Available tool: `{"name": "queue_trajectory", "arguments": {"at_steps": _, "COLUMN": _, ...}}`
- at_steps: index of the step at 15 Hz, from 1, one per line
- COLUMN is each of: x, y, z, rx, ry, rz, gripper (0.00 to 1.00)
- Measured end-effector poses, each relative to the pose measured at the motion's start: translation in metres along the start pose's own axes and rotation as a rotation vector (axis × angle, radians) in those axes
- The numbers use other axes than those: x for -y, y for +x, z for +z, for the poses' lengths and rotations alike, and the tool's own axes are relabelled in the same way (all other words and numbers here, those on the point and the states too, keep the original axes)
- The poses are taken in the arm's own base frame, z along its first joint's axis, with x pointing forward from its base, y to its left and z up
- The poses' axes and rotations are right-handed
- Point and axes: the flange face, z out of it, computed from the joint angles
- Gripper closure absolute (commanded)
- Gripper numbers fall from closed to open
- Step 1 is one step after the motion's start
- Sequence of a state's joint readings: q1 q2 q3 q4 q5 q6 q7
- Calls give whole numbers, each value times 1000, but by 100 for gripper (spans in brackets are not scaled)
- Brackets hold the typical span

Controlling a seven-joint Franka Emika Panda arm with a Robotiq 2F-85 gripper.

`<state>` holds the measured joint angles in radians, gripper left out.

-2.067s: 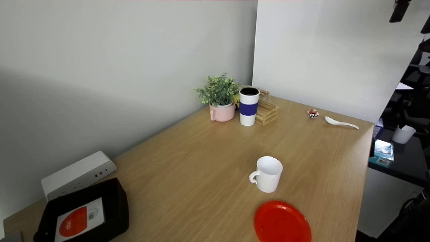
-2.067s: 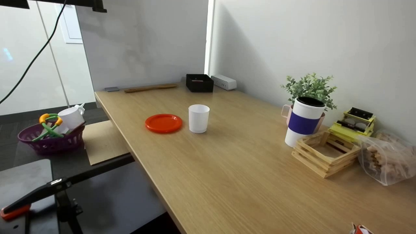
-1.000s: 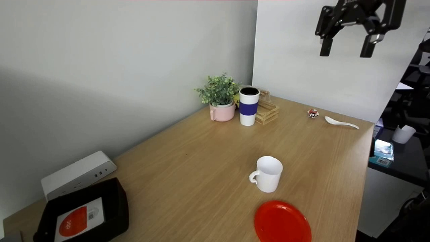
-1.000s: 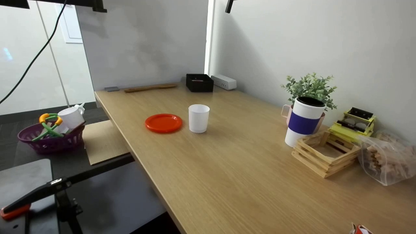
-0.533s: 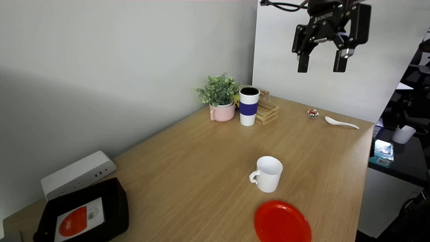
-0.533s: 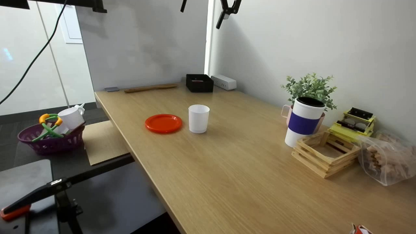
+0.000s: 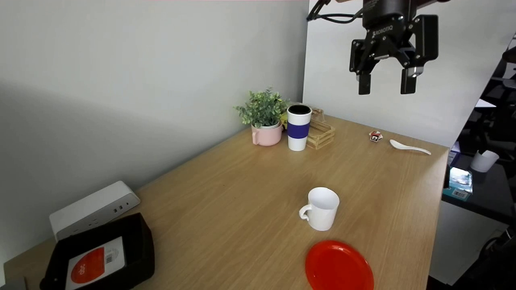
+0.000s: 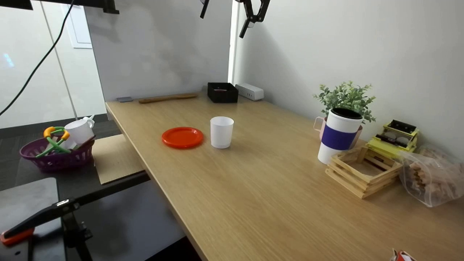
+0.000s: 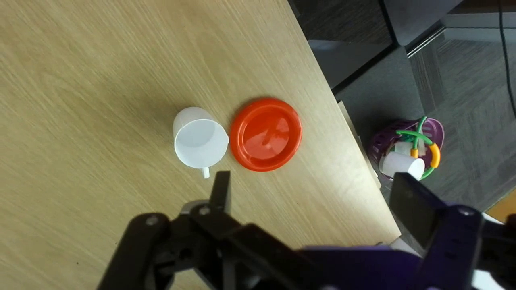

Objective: Get the white cup from the table and place it on the orange plate

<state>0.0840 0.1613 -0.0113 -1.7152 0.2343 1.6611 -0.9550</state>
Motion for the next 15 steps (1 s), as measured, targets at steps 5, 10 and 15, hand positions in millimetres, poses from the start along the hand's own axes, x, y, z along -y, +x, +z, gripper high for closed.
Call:
{"name": "queue_trajectory", "arguments": {"at_steps": 5, "x": -2, "y": 8, "z": 13, "rx": 19, "ry": 24, "rz": -25, "gripper": 0}}
{"name": "queue_trajectory", "arguments": {"at_steps": 10, "x": -20, "y": 27, "z": 53, "rx": 80, "ry": 112, "rz": -50, "gripper": 0}}
{"name": "queue_trajectory", "arguments": {"at_steps": 15, "x": -39, "y": 47, "z": 93, "rx": 190, "ry": 216, "rz": -78, "gripper": 0}}
